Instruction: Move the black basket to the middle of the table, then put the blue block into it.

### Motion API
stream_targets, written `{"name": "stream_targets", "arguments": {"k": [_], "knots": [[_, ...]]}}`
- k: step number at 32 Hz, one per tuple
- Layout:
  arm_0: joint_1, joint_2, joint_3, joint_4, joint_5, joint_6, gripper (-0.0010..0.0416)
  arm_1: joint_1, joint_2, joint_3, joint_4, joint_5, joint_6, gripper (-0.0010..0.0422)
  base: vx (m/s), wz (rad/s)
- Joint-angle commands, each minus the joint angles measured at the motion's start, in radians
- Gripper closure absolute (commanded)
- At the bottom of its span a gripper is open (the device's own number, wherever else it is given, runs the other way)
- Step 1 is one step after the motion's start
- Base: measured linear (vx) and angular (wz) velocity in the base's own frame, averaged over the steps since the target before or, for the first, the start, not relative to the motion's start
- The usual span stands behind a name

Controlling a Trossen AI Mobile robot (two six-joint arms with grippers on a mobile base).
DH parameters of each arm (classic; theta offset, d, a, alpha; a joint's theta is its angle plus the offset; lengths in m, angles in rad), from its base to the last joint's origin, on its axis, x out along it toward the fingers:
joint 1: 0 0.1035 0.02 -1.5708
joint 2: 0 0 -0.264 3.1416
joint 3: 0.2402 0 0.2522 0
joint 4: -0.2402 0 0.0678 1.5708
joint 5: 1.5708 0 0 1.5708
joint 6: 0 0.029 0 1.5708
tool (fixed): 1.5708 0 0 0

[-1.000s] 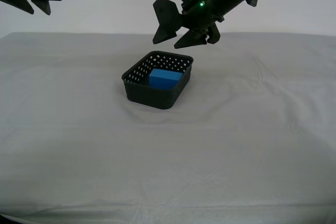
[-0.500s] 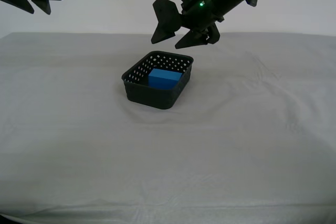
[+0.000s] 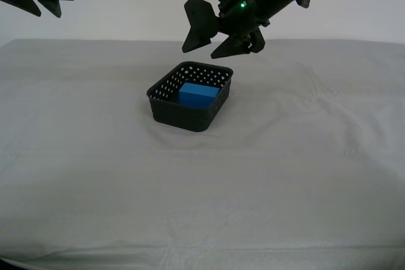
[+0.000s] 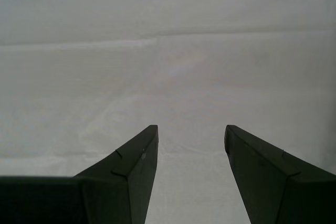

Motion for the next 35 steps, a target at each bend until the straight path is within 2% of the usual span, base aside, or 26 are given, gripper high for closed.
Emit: {"name": "stream_targets", "arguments": {"k": [1, 35], "knots": [[0.001, 0.000, 0.000, 0.000, 0.000, 0.002, 0.0020, 0.000, 0.000, 0.000, 0.000, 0.002, 0.001, 0.0241, 0.000, 0.000], [0.001, 0.000, 0.001, 0.000, 0.000, 0.002, 0.0020, 0.000, 0.000, 0.000, 0.000, 0.002, 0.001, 0.0241, 0.000, 0.000]]}}
